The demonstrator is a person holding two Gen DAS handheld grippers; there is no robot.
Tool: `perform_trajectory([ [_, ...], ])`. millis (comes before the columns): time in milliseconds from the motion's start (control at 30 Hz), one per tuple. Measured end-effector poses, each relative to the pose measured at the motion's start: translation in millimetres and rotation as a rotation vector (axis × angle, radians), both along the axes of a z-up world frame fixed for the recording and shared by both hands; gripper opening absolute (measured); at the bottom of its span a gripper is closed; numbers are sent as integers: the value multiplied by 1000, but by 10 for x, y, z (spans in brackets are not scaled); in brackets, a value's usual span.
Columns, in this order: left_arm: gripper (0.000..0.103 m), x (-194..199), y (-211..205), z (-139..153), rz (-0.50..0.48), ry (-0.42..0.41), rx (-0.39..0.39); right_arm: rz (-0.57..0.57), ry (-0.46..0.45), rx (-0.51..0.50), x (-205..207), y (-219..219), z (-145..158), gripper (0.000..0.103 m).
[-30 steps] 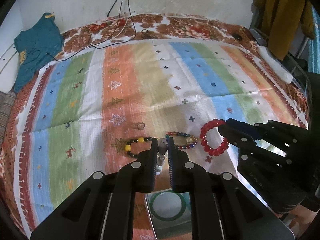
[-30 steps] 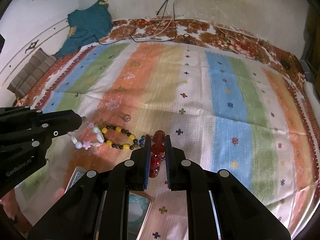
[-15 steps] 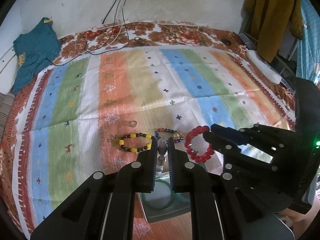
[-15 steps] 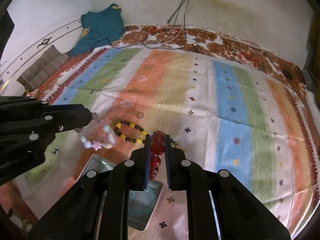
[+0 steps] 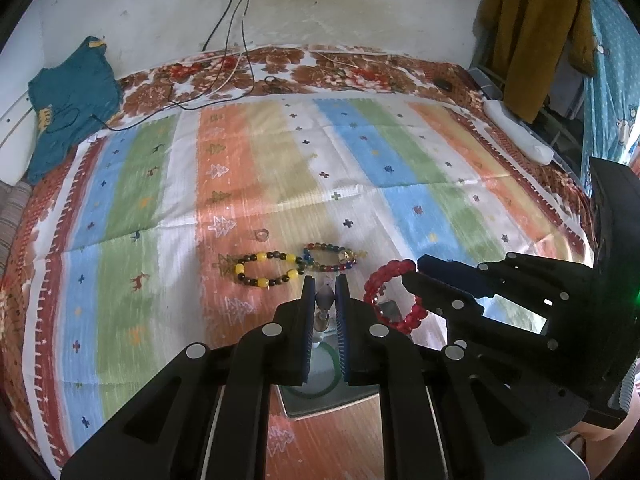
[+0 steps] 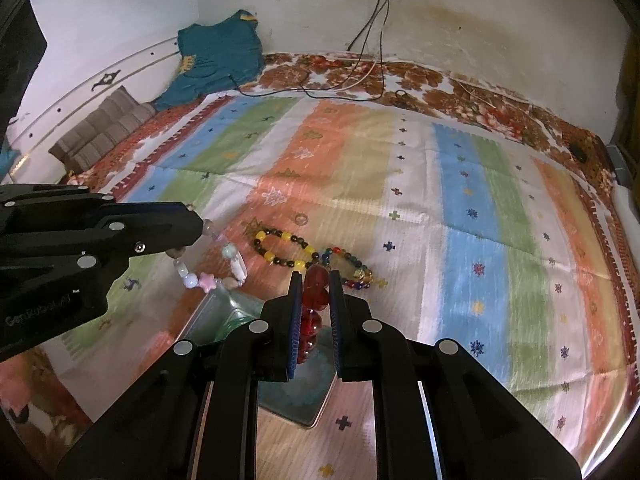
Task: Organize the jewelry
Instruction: 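Carry the white and red bracelets with both tools over the tin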
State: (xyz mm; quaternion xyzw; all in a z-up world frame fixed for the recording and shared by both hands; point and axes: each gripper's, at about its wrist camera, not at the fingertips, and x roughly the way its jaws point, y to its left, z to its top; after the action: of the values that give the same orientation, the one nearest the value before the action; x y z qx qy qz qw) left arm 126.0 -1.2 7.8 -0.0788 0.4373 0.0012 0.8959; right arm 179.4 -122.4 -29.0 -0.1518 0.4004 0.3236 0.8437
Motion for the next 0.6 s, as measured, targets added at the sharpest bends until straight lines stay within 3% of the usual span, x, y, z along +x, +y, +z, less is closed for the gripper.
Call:
perform_trajectory([
  [500,10,-182,-62,-45,-12,5,-5,20,19,-11,-170,-52,-37,14],
  [600,12,-202,-9,-73,25,24,-11,-17,5,-18,-144,-78,-36,16],
])
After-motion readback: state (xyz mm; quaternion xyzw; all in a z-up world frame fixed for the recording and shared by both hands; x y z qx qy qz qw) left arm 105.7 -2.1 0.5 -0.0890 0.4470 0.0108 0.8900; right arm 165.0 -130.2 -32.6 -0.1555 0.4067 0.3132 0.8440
